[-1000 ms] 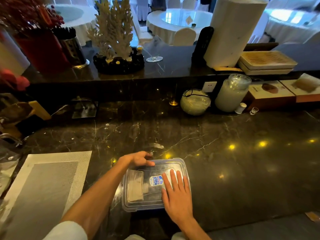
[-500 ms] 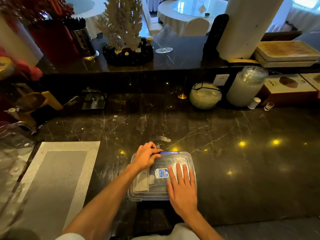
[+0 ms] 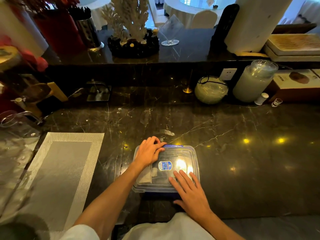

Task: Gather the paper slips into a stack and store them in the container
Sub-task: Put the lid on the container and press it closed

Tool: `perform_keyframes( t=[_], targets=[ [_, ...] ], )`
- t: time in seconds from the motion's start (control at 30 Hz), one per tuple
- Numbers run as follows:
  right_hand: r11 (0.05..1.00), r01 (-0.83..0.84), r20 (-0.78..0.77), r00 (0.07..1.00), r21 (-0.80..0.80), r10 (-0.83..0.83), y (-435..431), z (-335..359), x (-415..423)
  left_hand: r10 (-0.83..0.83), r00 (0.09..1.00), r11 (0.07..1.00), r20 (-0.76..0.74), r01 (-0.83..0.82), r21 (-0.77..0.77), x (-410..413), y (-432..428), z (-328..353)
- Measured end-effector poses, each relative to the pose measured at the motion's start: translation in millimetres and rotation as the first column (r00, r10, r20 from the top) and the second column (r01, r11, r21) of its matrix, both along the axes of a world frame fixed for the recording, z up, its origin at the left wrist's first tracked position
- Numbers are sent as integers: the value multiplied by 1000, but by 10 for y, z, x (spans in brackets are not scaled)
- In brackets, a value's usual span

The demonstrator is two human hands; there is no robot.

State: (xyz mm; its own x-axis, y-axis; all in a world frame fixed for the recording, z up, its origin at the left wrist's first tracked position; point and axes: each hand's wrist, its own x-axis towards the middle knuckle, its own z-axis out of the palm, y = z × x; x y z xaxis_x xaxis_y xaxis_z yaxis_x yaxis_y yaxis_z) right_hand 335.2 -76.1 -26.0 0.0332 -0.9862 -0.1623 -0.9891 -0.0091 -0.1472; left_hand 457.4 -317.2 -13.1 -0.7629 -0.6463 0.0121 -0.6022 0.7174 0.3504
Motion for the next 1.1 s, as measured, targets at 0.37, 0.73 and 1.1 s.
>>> perform_keyframes(
  t=[0.37, 0.73, 1.1],
  targets=[
    [998, -55, -14, 998, 8, 55, 24, -6, -50, 7, 999, 1000, -33, -7, -8, -6, 1, -20],
    [993, -20, 231, 972, -117, 47, 59, 26, -155, 33, 997, 999, -68, -33, 0, -7, -1, -65],
    [987, 44, 350, 937, -153, 12, 34, 66, -154, 7, 998, 999, -59, -9, -33, -4, -12, -41]
  ],
)
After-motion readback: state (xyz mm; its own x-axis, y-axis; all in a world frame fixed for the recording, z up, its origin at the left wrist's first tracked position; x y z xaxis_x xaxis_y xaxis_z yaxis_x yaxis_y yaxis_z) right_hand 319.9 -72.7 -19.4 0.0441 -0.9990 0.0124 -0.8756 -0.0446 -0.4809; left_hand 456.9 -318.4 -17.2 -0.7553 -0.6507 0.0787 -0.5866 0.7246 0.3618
